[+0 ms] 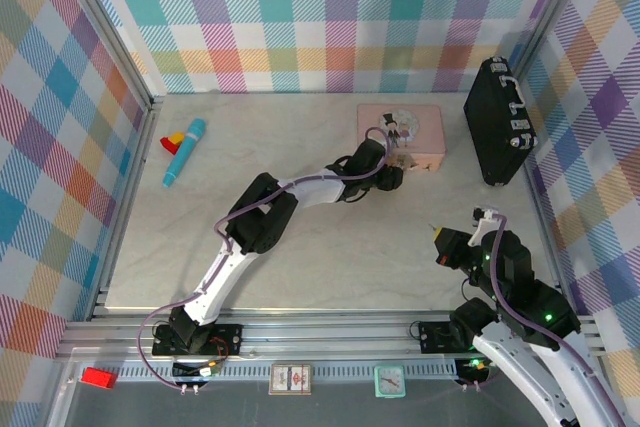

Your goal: Unlock a padlock with a key

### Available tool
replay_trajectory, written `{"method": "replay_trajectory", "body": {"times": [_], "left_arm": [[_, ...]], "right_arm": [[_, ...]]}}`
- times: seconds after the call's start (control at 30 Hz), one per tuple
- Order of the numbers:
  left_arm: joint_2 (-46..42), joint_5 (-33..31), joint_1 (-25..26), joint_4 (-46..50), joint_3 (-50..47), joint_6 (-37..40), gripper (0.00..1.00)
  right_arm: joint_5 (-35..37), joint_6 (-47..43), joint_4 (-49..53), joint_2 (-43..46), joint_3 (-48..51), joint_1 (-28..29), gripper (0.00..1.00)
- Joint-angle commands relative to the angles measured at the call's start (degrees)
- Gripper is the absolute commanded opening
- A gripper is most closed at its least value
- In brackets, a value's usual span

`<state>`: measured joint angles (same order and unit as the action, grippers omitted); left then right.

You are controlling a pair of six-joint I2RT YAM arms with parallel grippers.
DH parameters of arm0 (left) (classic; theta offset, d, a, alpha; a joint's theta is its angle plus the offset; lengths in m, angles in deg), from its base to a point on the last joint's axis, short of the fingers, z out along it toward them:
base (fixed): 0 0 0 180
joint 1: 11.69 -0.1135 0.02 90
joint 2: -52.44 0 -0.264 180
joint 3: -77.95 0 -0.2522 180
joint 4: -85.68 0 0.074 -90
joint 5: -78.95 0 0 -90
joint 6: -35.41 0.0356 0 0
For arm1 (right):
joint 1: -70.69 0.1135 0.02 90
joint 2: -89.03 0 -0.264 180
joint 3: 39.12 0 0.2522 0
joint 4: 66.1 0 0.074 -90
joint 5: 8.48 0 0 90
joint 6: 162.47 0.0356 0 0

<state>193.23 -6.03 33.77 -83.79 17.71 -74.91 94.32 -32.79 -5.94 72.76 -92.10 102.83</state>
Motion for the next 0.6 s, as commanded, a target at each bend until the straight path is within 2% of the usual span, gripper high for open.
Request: {"method": "replay_trajectory", "body": {"times": [0.0, 0.3, 0.57], "left_arm": [[2.53, -0.79, 0.52, 1.51, 1.83, -1.12, 0.51], [1.05, -1.56, 0.66, -1.0, -0.72, -2.84, 0.32], [-4.04, -3.44, 0.61, -7.58, -7.72, -6.6, 0.13]], "right_arm": [[-0.9, 1.14, -0.54, 1.0, 1.38, -0.41, 0.0], [-1.2, 1.2, -0.93, 0.74, 1.95, -0.42, 0.0], [-3.12, 4.66, -2.99, -0.34, 4.97, -0.41, 0.0]]}}
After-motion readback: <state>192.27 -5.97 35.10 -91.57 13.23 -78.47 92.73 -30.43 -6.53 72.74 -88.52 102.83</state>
